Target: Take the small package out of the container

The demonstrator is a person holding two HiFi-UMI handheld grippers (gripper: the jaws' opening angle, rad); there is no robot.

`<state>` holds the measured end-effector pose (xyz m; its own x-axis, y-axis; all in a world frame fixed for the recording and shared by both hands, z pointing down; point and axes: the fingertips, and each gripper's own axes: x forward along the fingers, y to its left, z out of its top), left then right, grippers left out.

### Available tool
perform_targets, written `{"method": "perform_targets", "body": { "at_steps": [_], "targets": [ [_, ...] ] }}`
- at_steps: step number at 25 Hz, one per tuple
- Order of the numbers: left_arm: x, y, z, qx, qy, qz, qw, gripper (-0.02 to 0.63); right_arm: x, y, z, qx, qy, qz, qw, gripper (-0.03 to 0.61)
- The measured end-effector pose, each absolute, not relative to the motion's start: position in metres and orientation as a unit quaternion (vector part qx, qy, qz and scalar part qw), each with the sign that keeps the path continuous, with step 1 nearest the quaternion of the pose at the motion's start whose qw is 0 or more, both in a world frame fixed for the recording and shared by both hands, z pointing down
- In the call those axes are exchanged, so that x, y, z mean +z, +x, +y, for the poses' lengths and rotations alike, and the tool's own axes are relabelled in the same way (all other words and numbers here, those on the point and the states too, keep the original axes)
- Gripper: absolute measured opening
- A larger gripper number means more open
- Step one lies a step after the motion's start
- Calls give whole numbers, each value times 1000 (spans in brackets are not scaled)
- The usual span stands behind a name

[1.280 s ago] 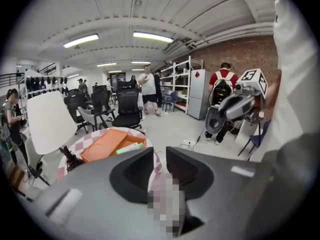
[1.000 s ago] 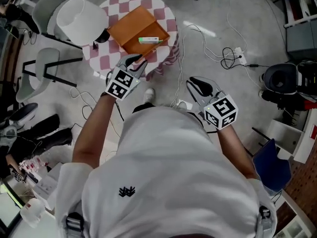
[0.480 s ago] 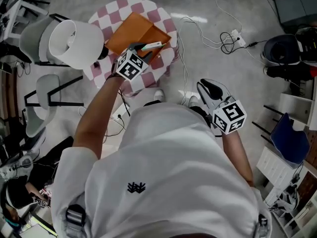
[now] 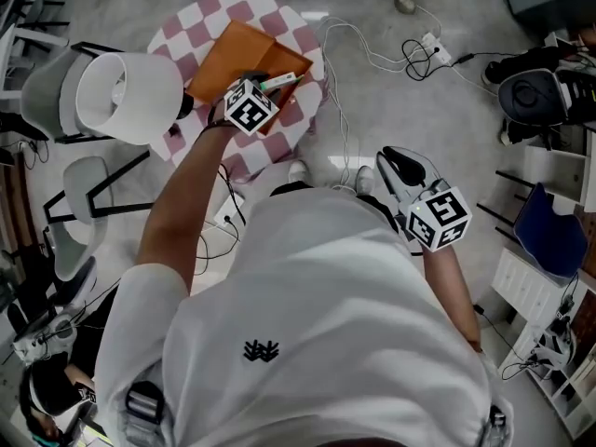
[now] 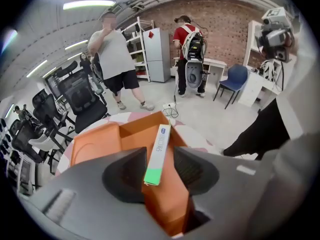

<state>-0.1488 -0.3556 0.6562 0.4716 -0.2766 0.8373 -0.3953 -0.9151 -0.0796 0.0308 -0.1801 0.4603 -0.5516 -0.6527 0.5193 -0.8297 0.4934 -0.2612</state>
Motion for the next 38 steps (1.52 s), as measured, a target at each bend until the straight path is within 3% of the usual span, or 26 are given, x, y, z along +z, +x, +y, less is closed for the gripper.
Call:
{"method": "perform_targets", "body": {
  "at_steps": [12, 21, 38],
  "targets": [
    [673, -150, -364, 505, 838, -202, 23, 164, 454, 29, -179, 241, 449, -842, 175, 40],
    [665, -152, -356, 493, 842, -215, 31, 147, 449, 23, -178, 231, 449, -846, 175, 40],
    [562, -170, -330, 366, 879, -297, 77, 147, 445, 3, -181, 218, 430, -860, 168, 31]
  ]
}}
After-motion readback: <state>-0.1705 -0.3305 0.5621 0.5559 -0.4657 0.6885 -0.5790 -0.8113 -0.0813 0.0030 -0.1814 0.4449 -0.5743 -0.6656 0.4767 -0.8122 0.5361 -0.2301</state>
